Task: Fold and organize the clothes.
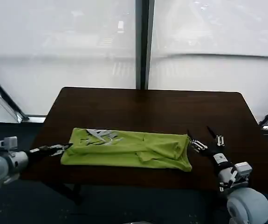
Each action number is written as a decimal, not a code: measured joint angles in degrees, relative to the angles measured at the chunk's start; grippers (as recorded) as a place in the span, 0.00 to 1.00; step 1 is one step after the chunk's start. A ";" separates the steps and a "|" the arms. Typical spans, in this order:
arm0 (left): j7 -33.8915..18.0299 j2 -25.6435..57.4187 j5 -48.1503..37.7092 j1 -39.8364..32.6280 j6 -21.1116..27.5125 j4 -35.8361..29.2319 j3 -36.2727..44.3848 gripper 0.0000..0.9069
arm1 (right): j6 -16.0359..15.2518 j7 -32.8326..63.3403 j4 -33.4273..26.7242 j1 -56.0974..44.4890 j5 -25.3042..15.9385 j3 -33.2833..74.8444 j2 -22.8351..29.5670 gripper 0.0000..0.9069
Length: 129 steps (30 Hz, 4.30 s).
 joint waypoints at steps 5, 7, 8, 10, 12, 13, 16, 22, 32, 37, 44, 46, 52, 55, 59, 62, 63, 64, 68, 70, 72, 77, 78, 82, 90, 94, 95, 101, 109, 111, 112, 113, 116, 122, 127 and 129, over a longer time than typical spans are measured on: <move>0.52 -0.12 0.98 -0.42 0.00 -0.09 1.24 0.97 | -0.32 0.12 0.30 0.04 -0.02 -0.12 0.12 0.97; 0.42 -0.22 1.03 -0.87 -0.01 0.09 1.85 0.97 | -0.37 0.14 0.49 -0.13 -0.02 -0.01 0.14 0.97; 0.40 -0.22 0.93 -1.01 -0.01 0.16 2.08 0.97 | -0.37 0.15 0.58 -0.29 -0.02 0.07 0.14 0.97; 0.39 -0.16 0.62 -1.06 -0.01 0.16 2.46 0.97 | -0.37 0.16 0.66 -0.49 -0.02 0.24 0.14 0.97; 0.36 -0.14 0.49 -1.05 -0.02 0.04 2.85 0.97 | -0.38 0.16 0.86 -0.59 -0.03 0.26 0.17 0.97; 0.35 -0.15 0.49 -1.02 -0.03 -0.15 3.07 0.97 | -0.40 0.18 0.91 -0.60 -0.07 0.27 0.21 0.97; 0.34 -0.42 0.48 -0.99 -0.18 -0.45 3.62 0.97 | -0.46 0.20 1.16 -0.72 -0.14 0.23 0.39 0.97; 0.33 -1.14 0.31 -1.14 -0.20 -1.04 4.50 0.97 | -0.52 0.22 1.87 -1.17 -0.36 0.20 0.84 0.97; 0.21 -2.63 0.57 -0.96 -0.21 -1.28 5.06 0.97 | -0.50 0.23 3.22 -2.14 -1.35 0.15 1.92 0.97; -0.45 -3.13 0.64 -0.82 -0.19 -1.53 5.02 0.85 | -0.49 0.30 3.56 -2.08 -1.49 -0.03 2.33 0.97; -1.60 -3.56 0.63 -0.57 -0.04 -1.74 4.78 0.16 | -0.45 0.40 3.91 -1.92 -1.49 -0.09 2.69 0.97; -2.12 -3.77 0.59 -0.51 0.06 -1.95 4.77 0.05 | -0.45 0.45 3.99 -1.82 -1.49 -0.09 2.71 0.97; -4.01 -4.67 0.67 -0.59 0.29 -3.13 4.72 0.00 | -0.42 0.68 4.24 -1.70 -1.49 -0.05 2.80 0.97; -5.08 -5.61 1.45 -0.55 0.28 -4.05 3.98 0.00 | -0.41 1.00 4.34 -1.55 -1.49 -0.09 2.96 0.97; -5.81 -6.36 4.38 0.06 0.24 -5.85 2.43 0.00 | -0.38 1.99 4.25 -0.93 -1.44 -0.33 3.33 0.97; -6.70 -6.52 8.19 0.88 0.21 -7.75 0.69 0.00 | -0.35 2.63 4.00 -0.28 -1.38 -0.79 3.65 0.97; -6.70 -6.52 9.66 1.16 0.19 -8.29 -0.01 0.00 | -0.33 2.87 3.82 -0.05 -1.36 -0.99 3.78 0.97; -6.64 -6.49 11.54 1.52 0.18 -8.86 -0.77 0.00 | -0.29 3.05 3.69 0.16 -1.36 -1.21 3.88 0.97; -6.50 -6.55 19.60 3.93 0.11 -11.19 -4.24 0.00 | 0.07 3.42 2.96 1.25 -1.40 -2.17 4.18 0.97; -6.39 -6.88 23.88 5.80 0.10 -12.22 -6.28 0.00 | 0.29 3.55 2.48 1.69 -1.44 -2.66 4.30 0.97; -6.39 -7.39 28.12 7.96 0.08 -13.29 -8.24 0.00 | 0.47 3.65 2.17 1.88 -1.58 -2.98 4.39 0.97; -8.60 -9.31 27.93 11.73 0.08 -16.60 -10.84 0.00 | 0.56 3.84 2.34 1.34 -2.06 -2.93 5.06 0.97; -9.78 -9.76 26.18 11.80 0.08 -17.30 -10.91 0.00 | 0.56 3.86 2.59 1.08 -2.12 -2.65 5.27 0.97; -13.43 -12.09 12.42 10.34 0.07 -21.00 -9.93 0.00 | 0.47 3.72 4.01 -0.12 -2.17 -1.35 6.23 0.97; -14.57 -15.47 1.82 3.91 0.03 -24.79 -1.12 0.00 | 2.47 2.04 6.09 -3.47 -3.81 2.66 9.19 0.97; -15.63 -17.02 0.81 -0.72 0.01 -23.58 4.79 0.00 | 3.14 2.01 6.25 -5.40 -5.79 4.16 10.84 0.97; -15.76 -17.54 0.81 -1.95 0.01 -23.09 6.28 0.00 | 3.27 2.02 6.22 -5.68 -6.18 4.37 11.10 0.97; -17.22 -20.85 1.67 -7.14 -0.02 -21.59 14.07 0.00 | 3.33 2.23 5.75 -6.63 -7.82 5.56 12.48 0.97; -17.54 -23.12 2.39 -8.97 -0.02 -22.08 21.86 0.00 | 3.25 2.33 4.75 -6.65 -8.31 5.93 13.34 0.97; -17.59 -23.24 2.42 -9.29 -0.02 -22.51 22.89 0.00 | 3.25 2.34 4.51 -6.57 -8.44 5.83 13.49 0.97; -17.62 -23.35 2.63 -9.50 -0.02 -22.53 23.35 0.00 | 3.25 2.34 4.46 -6.54 -8.48 5.78 13.52 0.97; -17.65 -23.51 2.99 -9.73 -0.02 -22.50 23.78 0.00 | 3.25 2.33 4.46 -6.50 -8.52 5.71 13.57 0.97; -18.32 -24.33 3.39 -10.78 -0.02 -21.93 25.02 0.00 | 3.25 2.34 4.39 -6.50 -8.69 5.63 13.72 0.97; -18.98 -26.14 4.37 -12.17 -0.02 -21.33 27.40 0.00 | 3.24 2.35 4.27 -6.75 -9.03 5.62 14.07 0.97; -19.01 -27.49 4.96 -12.77 -0.02 -21.18 28.90 0.00 | 3.19 2.38 4.04 -6.48 -9.35 5.36 14.28 0.97; -19.08 -28.01 5.05 -13.26 -0.02 -20.89 29.30 0.00 | 3.18 2.39 3.93 -6.42 -9.68 5.12 14.43 0.97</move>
